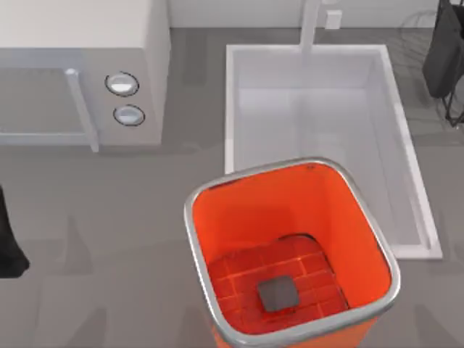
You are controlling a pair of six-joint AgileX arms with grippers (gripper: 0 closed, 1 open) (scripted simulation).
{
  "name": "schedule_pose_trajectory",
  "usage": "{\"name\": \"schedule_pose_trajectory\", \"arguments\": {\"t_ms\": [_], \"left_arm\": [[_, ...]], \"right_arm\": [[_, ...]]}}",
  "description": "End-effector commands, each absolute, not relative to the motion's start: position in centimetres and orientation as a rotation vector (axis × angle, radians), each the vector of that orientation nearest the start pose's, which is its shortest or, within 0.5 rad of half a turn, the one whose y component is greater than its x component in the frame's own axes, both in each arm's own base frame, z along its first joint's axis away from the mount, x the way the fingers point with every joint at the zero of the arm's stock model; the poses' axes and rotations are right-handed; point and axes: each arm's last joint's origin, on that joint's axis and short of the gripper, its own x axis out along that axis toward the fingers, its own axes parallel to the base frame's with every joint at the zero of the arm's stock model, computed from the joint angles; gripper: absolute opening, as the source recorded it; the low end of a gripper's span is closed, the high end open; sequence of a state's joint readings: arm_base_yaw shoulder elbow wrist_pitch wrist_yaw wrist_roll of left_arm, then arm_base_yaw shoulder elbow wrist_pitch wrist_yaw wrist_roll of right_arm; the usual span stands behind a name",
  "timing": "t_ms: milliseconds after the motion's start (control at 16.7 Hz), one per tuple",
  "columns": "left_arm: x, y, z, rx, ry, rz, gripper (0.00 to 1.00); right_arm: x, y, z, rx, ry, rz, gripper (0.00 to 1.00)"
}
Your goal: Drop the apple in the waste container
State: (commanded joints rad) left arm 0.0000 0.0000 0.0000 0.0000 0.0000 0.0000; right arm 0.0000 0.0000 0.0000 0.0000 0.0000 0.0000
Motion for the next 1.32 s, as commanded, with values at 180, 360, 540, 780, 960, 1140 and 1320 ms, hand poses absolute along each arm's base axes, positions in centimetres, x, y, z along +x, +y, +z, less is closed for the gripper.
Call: {"name": "schedule_pose_trajectory", "arguments": {"t_ms": [180, 360, 540, 780, 960, 1140, 1320], "left_arm": [[10.6, -0.1, 16.0, 0.0, 0.0, 0.0, 1.0], [10.6, -0.1, 16.0, 0.0, 0.0, 0.0, 1.0], [10.6, -0.1, 16.0, 0.0, 0.0, 0.0, 1.0], [10.6, -0.1, 16.0, 0.0, 0.0, 0.0, 1.0], [10.6, -0.1, 16.0, 0.0, 0.0, 0.0, 1.0], [10.6, -0.1, 16.0, 0.0, 0.0, 0.0, 1.0], [10.6, -0.1, 16.0, 0.0, 0.0, 0.0, 1.0]], "right_arm": [[10.6, -0.1, 16.2, -0.003, 0.008, 0.0, 1.0], [10.7, -0.2, 17.8, -0.03, 0.079, -0.003, 1.0], [11.7, -0.4, 20.1, -0.072, 0.234, -0.012, 1.0], [15.6, -0.9, 22.2, -0.132, 0.581, -0.006, 1.0], [19.8, -1.5, 22.0, -0.166, 0.884, 0.025, 1.0], [23.9, -2.3, 20.9, -0.186, 1.143, 0.072, 1.0], [27.4, -3.1, 19.7, -0.197, 1.324, 0.12, 1.0]]}}
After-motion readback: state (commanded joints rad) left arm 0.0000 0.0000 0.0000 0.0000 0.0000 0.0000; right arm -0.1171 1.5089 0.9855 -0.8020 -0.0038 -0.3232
